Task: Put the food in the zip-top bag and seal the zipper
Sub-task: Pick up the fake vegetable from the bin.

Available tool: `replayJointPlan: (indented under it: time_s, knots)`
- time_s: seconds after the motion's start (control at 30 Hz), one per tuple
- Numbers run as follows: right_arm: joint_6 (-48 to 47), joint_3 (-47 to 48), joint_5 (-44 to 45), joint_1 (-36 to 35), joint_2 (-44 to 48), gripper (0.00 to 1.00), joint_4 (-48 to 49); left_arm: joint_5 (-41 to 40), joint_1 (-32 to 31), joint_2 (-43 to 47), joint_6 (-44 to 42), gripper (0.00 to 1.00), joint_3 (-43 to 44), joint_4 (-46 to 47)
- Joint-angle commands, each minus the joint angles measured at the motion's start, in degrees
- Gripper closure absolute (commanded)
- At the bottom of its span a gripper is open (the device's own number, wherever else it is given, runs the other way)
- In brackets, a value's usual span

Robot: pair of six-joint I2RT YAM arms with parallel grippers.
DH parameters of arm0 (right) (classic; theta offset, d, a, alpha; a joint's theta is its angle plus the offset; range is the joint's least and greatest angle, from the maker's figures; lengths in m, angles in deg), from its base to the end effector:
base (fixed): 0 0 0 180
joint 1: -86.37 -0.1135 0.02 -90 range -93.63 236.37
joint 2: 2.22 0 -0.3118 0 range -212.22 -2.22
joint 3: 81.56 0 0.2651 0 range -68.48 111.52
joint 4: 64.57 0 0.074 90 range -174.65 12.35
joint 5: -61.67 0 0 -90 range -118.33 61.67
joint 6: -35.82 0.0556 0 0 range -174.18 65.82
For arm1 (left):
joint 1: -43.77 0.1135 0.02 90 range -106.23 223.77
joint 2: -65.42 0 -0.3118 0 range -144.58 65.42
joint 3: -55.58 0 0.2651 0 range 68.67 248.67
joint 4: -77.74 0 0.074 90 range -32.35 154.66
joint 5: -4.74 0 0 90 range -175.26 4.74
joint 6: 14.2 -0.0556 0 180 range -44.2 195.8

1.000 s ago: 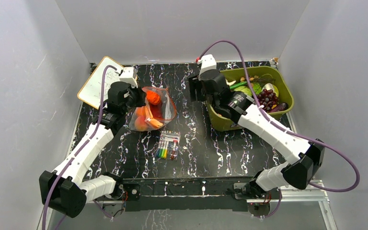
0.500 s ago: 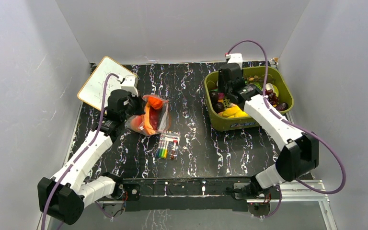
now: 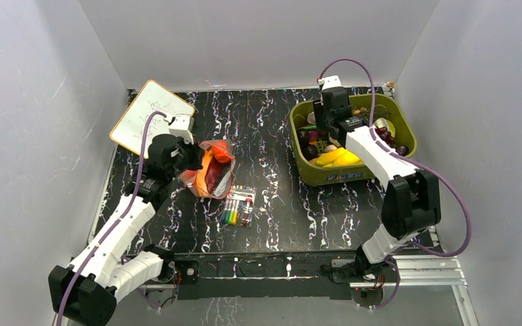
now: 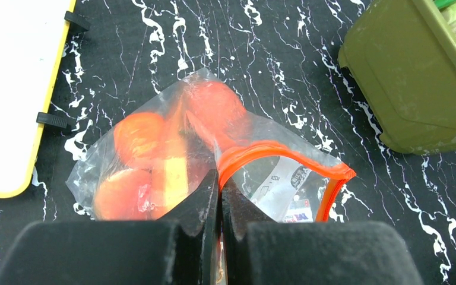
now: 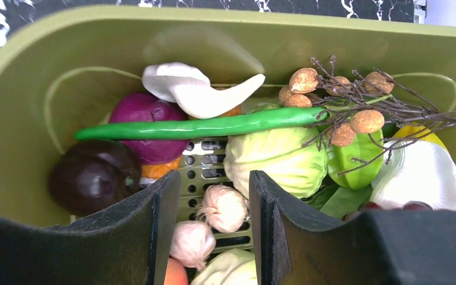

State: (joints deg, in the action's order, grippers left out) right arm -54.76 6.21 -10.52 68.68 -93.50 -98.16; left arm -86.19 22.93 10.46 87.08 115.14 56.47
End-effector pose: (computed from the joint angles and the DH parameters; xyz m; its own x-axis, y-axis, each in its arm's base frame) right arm 0.3794 0.1032 0.3324 -0.5741 -0.1932 -0.7957 -0.0627 0.9793 -0.1926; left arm 0.2147 -0.0808 0.3529 -0.3296 -0.0838 -0.9404 0.2822 0.9418 -0.1828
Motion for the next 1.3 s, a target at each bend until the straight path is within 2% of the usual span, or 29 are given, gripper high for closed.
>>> replayJointPlan:
  time_s: [0.0,0.13,0.3,0.6,1.27]
  knots:
    - [-7.8,3.2,-4.9,1.2,-2.1,0.56,2.4,-0.1,-0.3,1.9,-1.5,1.00,-0.7,0.9]
    - [-11.8,3.2,-5.4,1.4,-4.2,0.56,4.8,0.5,-0.3,2.4,-1.9,1.00,-1.8,2.0]
    - [-12.9,9.4,-5.4,1.8,-9.4,0.55,1.4,1.0,-0.3,2.5,-2.7,1.00,-3.2,2.2]
    - [-14.2,11.5,-10.2,1.8,-13.1,0.54,5.6,1.0,-0.4,3.1,-3.1,1.00,-3.7,2.8]
    - [-21.2,13.0,-3.8,1.9,-19.1,0.51,5.7,1.4,-0.5,0.4,-3.5,1.00,-3.3,2.4]
